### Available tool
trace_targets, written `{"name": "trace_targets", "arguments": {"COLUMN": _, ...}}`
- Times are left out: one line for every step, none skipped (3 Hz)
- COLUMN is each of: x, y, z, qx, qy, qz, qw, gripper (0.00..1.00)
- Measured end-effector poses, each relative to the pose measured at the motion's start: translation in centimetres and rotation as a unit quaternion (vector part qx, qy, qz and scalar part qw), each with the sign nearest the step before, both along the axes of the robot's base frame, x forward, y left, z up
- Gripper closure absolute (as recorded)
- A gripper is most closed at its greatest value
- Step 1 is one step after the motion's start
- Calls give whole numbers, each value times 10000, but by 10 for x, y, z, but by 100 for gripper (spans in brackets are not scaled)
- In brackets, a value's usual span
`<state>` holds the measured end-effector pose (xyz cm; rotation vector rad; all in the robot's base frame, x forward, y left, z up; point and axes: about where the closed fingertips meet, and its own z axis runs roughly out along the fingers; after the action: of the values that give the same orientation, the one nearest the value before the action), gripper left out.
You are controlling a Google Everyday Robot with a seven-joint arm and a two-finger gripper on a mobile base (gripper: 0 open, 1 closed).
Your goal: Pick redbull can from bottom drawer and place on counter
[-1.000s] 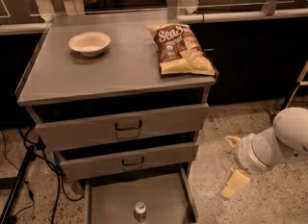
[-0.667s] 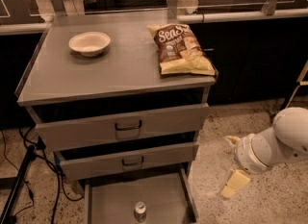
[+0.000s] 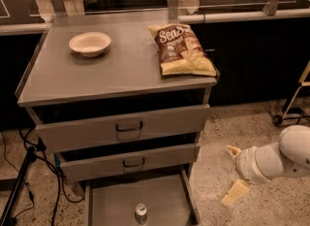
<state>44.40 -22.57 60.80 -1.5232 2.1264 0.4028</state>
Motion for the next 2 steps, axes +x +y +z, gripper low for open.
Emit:
{"name": "trace_targets", "arguments": {"x": -1, "y": 2, "z": -30, "qx": 326, "qy": 40, "qz": 80, "qw": 9994, "gripper": 0}}
{"name": "trace_targets", "arguments": {"x": -3, "y": 9, "z": -65, "qx": 604, "qy": 188, "qz": 192, "qw": 9978, "gripper": 0}}
